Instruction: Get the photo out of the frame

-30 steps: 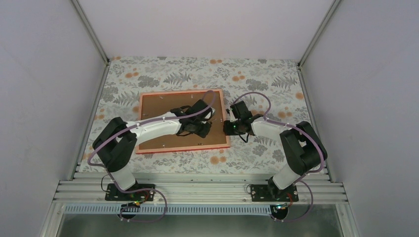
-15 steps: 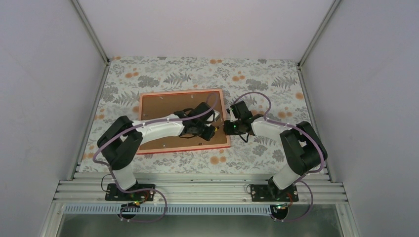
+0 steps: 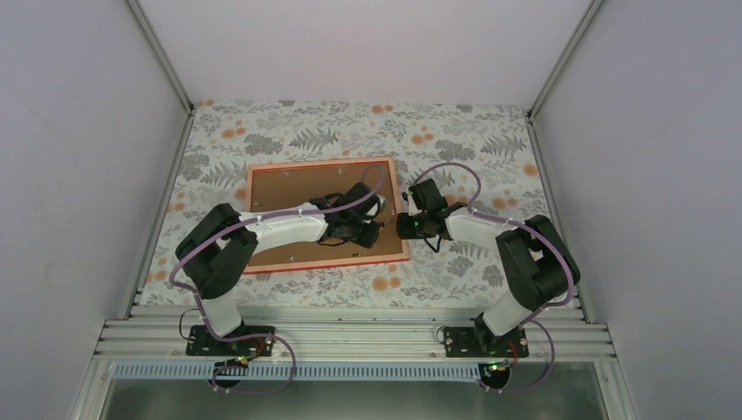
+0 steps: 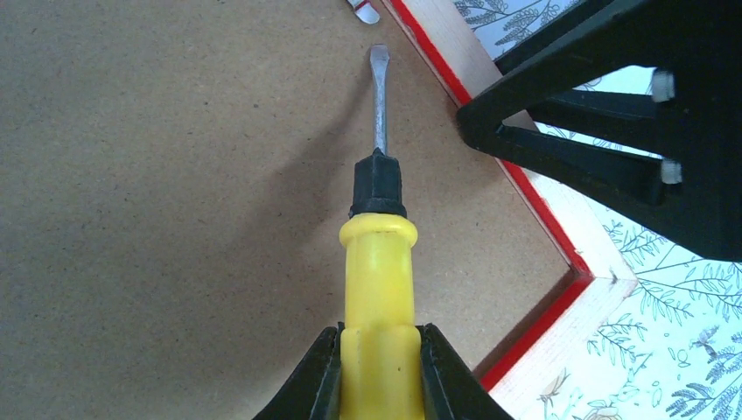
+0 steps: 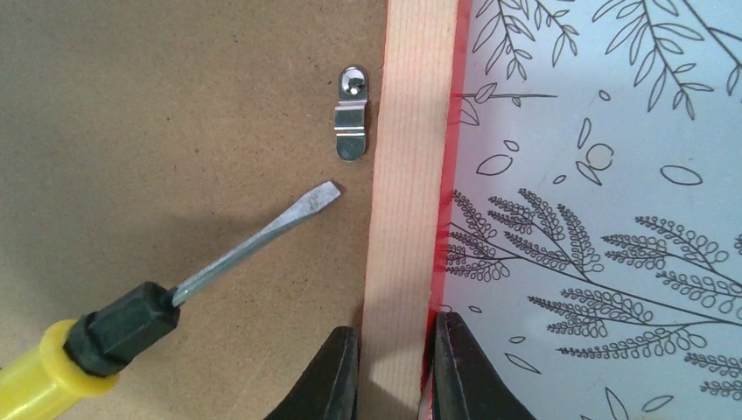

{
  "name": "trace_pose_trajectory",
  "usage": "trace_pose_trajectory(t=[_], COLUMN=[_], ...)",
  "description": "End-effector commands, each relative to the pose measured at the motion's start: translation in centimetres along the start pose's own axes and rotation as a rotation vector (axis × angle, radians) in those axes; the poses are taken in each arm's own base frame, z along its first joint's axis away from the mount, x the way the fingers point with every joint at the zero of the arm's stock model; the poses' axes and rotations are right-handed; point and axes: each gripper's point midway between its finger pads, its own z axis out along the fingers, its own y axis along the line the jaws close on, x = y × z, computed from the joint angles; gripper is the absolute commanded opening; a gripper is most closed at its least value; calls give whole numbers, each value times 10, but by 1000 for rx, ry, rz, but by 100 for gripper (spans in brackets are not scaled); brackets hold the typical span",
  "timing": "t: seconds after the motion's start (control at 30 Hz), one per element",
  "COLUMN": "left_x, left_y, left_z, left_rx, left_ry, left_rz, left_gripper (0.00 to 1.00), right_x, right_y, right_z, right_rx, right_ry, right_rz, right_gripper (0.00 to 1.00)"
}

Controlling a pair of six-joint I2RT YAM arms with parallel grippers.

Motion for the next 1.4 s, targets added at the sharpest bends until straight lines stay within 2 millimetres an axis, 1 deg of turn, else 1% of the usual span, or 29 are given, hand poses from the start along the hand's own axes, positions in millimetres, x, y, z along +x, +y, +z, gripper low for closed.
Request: trace_pose_trajectory(t=[0.0, 0.1, 0.23, 0.43, 0.53, 0.63, 0.73, 0.87, 1.03, 1.23, 1.37], left_x=[-5, -6, -9, -6, -4, -7, -10, -14, -14, -10, -5], left_y=[7, 7, -5, -12, -9, -6, 1, 14, 25, 23, 27], left_z=[0, 2, 3, 7, 11, 14, 15, 13, 10, 7, 2], left_rx=[-24, -18, 42, 78, 64, 55, 29, 10, 2, 22, 9], left_ry=[-35, -36, -43, -25, -17, -28, -42, -70, -97, -97, -98], left_rz=[-32, -35, -26, -14, -21, -30, -46, -95, -146, -153, -163], left_gripper=[2, 2, 2, 2, 2, 2, 2, 2, 3, 2, 2], right_x=[-4, -3, -3, -3, -3, -3, -2, 0, 2, 1, 1], right_y=[-2, -1, -1, -1, -1, -2, -2, -3, -4, -4, -4], right_z=[-5, -4, -4, -5, -4, -4, -4, -5, -4, -4, -5], right_rx=[-2, -5, -5, -5, -6, -5, -5, -2, -3, -3, -1], right_ry=[-30, -26, -28, -29, -28, -26, -25, -25, -23, -24, -26], right_rz=[-21, -21, -22, -22, -22, -21, -21, -19, -17, -17, -16], right_gripper=[13, 13, 13, 13, 13, 13, 13, 13, 13, 13, 13])
